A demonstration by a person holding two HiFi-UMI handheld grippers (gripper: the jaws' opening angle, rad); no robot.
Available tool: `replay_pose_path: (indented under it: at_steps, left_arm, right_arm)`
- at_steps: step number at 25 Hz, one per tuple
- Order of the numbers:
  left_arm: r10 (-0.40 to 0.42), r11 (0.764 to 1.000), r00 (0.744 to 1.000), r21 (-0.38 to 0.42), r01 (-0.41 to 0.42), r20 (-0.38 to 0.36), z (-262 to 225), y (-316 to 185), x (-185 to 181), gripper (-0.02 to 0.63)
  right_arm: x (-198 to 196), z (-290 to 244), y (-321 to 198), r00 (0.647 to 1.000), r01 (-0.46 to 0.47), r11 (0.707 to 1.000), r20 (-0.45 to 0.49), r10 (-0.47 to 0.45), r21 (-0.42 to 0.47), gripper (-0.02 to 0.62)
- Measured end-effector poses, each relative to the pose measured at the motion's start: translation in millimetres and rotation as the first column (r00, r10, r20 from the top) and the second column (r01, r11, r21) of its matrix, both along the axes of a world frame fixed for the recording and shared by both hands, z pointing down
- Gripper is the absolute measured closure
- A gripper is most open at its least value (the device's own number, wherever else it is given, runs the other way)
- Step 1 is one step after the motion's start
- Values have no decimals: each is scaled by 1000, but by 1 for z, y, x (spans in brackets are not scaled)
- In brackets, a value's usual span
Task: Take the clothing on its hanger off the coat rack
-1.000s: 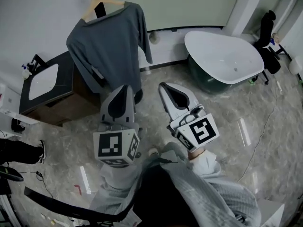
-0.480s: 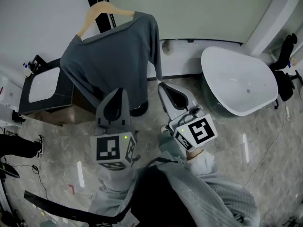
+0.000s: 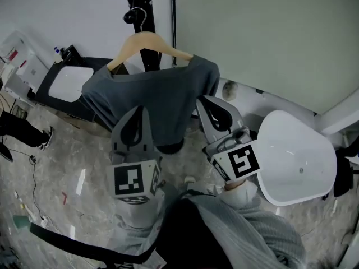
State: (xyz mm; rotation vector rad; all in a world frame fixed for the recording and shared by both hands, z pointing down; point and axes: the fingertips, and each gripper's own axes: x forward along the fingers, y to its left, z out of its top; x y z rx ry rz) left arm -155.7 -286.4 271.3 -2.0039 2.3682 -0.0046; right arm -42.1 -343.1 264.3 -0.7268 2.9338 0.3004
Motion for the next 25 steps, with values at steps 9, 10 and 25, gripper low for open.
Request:
replay_pose_path:
  at_steps: [9,10,25]
  left_arm:
    - [-124,989,988,-64,131,92,-2,-15,-41,601]
    - [-127,989,986,-62,134,107,-4,-17,-47,601]
    - [-139,985,842,-15,172,522,-40,-63,-94,481]
  right_arm:
    - [-55,-15,-33,998,65,993,-29,-62,94,591]
    - [-61,-17,-36,998,59,993,-25,-56,104,592]
    - [-111,-24,-75,975,-69,943,-176,132,326,504]
